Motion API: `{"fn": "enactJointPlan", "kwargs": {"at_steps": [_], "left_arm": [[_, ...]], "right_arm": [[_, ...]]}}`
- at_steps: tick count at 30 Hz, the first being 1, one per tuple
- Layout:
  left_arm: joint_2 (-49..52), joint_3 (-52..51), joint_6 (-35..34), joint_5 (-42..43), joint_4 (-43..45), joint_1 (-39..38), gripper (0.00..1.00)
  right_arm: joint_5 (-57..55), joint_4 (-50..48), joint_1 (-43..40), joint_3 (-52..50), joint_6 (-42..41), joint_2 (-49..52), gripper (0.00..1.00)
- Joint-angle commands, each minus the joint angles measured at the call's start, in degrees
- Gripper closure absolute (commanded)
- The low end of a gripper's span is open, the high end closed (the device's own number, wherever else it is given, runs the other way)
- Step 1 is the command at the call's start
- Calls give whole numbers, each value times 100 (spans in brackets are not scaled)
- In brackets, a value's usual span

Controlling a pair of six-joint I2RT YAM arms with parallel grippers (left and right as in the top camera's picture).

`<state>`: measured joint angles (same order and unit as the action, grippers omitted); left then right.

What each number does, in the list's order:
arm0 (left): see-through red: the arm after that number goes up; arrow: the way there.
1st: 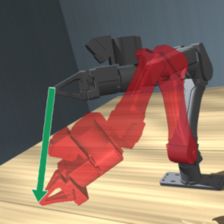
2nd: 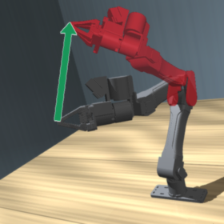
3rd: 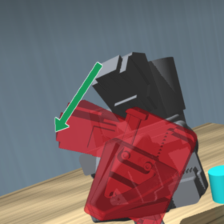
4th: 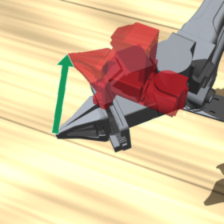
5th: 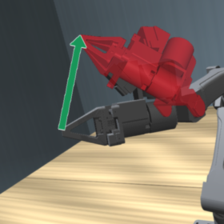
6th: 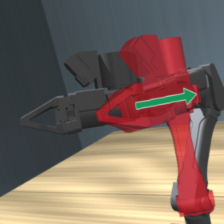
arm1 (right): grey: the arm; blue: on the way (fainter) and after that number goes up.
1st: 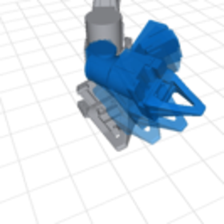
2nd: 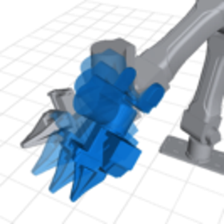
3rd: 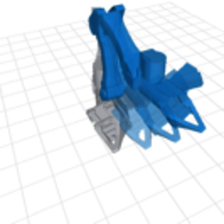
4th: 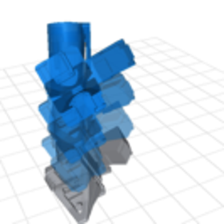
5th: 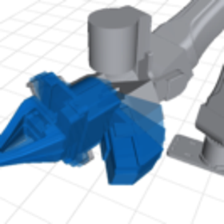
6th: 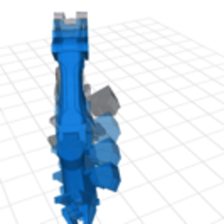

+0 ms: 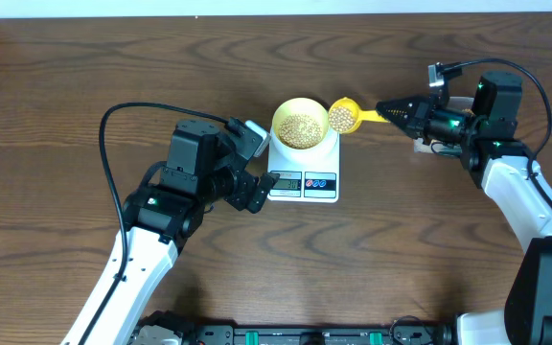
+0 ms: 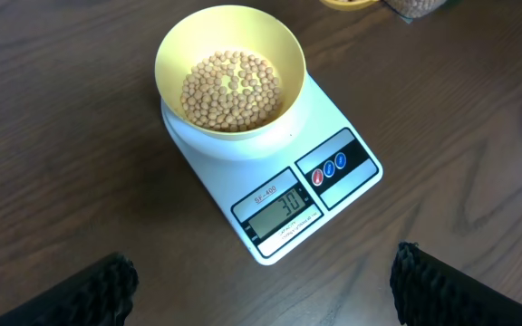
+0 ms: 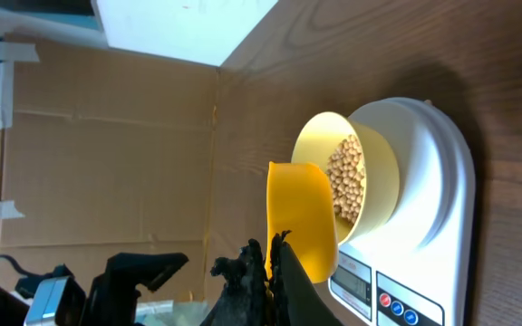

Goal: Scoop item into bowl and weigh 50g on scale
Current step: 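Tilt the scoop over the bowl, pouring soybeans gradually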

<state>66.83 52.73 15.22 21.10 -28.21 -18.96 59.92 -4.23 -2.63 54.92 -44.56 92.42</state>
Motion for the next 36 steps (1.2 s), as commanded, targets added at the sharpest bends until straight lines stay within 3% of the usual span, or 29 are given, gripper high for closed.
{"fn": "enactJointPlan", "kwargs": {"at_steps": [1,16,23,36], "left_arm": [[-61,-9,-9,74,4,31,8],[-61,-9,-9,74,4,31,8],[-61,-9,-9,74,4,31,9],[-61,-9,-9,74,4,31,9]], "right_arm": [[2,-31,52,4,-63,28,99],[-763,-57,555,4,-232,28,99],[-1257,-527,774,4,-201,28,99],[-1506,-713,1106,4,866,28,99]]}}
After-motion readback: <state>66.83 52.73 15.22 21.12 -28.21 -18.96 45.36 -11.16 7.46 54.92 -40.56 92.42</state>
